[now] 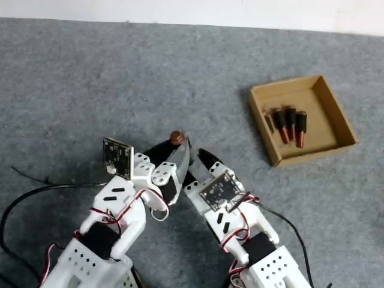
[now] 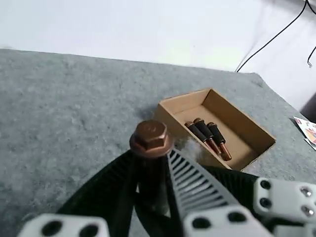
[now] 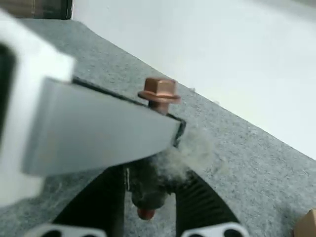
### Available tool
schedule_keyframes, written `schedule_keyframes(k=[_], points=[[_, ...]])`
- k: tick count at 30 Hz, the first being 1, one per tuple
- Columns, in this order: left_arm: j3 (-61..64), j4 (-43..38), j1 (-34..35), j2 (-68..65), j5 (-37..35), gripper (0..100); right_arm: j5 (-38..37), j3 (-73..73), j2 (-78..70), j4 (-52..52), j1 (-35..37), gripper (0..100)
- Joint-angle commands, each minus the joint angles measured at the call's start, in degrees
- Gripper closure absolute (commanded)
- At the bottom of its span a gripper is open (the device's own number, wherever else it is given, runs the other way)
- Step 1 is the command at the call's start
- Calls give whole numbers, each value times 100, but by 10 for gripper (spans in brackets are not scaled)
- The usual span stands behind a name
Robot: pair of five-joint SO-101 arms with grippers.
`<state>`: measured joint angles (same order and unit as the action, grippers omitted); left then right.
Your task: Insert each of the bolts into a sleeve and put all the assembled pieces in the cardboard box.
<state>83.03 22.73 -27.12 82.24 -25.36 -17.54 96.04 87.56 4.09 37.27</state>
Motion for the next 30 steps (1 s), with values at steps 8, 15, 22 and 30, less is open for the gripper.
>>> schedule_keyframes(k=[8,15,22,30], points=[[-13,88,347,-136,-97,659,-62,910,145,-48,-259,994],[-75,-325,1666,-136,-1477,670,-62,910,145,-84,-444,994],[-13,-475,2070,-127,-1688,671,-26,910,154,-286,-1042,994],[127,-466,2070,-127,-888,671,-18,910,136,-338,-1640,994]])
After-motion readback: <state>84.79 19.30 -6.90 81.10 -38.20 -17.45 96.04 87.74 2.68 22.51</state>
